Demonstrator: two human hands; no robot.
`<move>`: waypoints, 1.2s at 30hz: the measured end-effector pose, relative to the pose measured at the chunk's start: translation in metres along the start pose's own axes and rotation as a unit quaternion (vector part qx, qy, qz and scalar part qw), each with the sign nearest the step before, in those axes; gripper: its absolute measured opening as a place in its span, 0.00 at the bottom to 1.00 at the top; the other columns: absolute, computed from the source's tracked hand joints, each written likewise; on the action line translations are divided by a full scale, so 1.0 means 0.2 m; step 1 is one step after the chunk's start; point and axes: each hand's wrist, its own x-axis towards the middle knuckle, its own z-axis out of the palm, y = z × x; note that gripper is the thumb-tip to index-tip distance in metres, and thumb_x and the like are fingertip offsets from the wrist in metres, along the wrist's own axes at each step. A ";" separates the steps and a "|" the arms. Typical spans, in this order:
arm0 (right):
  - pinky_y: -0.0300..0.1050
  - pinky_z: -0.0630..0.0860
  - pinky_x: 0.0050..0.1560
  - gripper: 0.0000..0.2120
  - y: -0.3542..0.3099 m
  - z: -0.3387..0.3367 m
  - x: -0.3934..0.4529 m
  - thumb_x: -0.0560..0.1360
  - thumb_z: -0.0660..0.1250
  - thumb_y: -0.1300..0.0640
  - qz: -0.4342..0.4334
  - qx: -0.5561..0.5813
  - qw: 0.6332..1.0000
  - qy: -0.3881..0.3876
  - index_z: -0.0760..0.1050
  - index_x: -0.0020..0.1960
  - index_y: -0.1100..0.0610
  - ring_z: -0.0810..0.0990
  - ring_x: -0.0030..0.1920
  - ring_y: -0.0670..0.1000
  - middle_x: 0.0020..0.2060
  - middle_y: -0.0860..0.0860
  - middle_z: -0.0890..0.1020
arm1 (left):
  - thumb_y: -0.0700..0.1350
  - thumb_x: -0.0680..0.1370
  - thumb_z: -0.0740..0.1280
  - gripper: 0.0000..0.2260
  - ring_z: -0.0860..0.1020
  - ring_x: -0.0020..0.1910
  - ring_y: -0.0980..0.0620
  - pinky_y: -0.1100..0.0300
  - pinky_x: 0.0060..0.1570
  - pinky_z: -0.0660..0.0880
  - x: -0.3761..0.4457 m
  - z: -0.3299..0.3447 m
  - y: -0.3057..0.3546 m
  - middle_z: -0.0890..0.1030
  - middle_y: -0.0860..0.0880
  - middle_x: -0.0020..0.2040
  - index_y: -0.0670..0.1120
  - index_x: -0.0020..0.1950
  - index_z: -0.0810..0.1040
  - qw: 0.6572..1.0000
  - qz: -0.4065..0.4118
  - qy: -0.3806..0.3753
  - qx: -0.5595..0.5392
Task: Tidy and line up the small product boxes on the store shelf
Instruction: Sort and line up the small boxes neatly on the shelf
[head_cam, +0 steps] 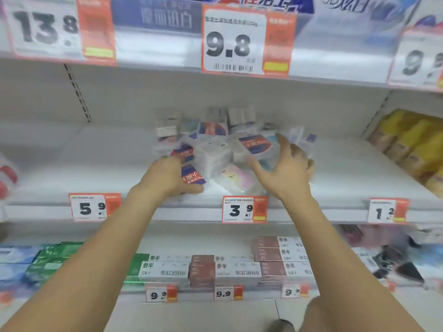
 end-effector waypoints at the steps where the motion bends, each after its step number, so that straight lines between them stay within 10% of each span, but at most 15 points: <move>1: 0.66 0.56 0.70 0.44 -0.02 0.01 0.03 0.66 0.54 0.24 0.012 -0.007 1.000 0.013 0.65 0.73 0.49 0.73 0.66 0.63 0.63 0.61 0.78 | 0.65 0.57 0.76 0.41 0.76 0.57 0.44 0.55 0.55 0.74 0.00 -0.01 0.01 0.78 0.45 0.60 0.50 0.66 0.72 1.000 -0.010 0.021 0.017; 12: 0.48 0.67 0.57 0.33 -0.03 0.06 0.16 0.64 0.77 0.44 0.012 0.128 0.991 0.025 0.72 0.64 0.54 0.79 0.54 0.57 0.52 0.54 0.82 | 0.49 0.71 0.75 0.16 0.73 0.40 0.46 0.61 0.38 0.65 0.00 -0.22 0.11 0.78 0.47 0.44 0.45 0.55 0.79 0.964 -0.034 0.221 -0.142; 17: 0.40 0.77 0.47 0.20 0.00 -0.06 0.18 0.66 0.77 0.54 0.035 0.330 0.942 0.052 0.75 0.55 0.52 0.81 0.46 0.50 0.51 0.54 0.81 | 0.46 0.73 0.73 0.06 0.77 0.36 0.48 0.66 0.27 0.70 -0.05 -0.27 0.21 0.79 0.51 0.37 0.48 0.46 0.79 0.949 0.008 0.219 -0.225; 20: 0.51 0.82 0.46 0.23 0.09 -0.17 0.20 0.68 0.75 0.51 0.125 0.446 0.882 0.087 0.71 0.57 0.55 0.85 0.44 0.51 0.48 0.52 0.83 | 0.42 0.73 0.71 0.02 0.78 0.31 0.52 0.66 0.27 0.72 -0.06 -0.26 0.32 0.82 0.46 0.39 0.46 0.45 0.80 0.907 0.009 0.181 -0.379; 24: 0.44 0.72 0.24 0.22 0.36 -0.35 0.23 0.73 0.71 0.56 0.193 0.464 0.857 0.110 0.64 0.61 0.57 0.78 0.23 0.49 0.40 0.54 0.81 | 0.44 0.66 0.67 0.08 0.79 0.36 0.49 0.57 0.40 0.73 -0.06 -0.11 0.58 0.83 0.47 0.38 0.45 0.43 0.82 0.888 0.018 0.082 -0.451; 36: 0.56 0.83 0.43 0.21 1.05 -0.59 0.20 0.71 0.73 0.52 0.276 0.325 0.891 0.159 0.67 0.58 0.50 0.82 0.29 0.52 0.33 0.48 0.80 | 0.50 0.70 0.72 0.24 0.80 0.52 0.45 0.55 0.51 0.78 0.14 0.59 1.52 0.82 0.46 0.51 0.45 0.63 0.70 0.935 0.106 0.023 -0.337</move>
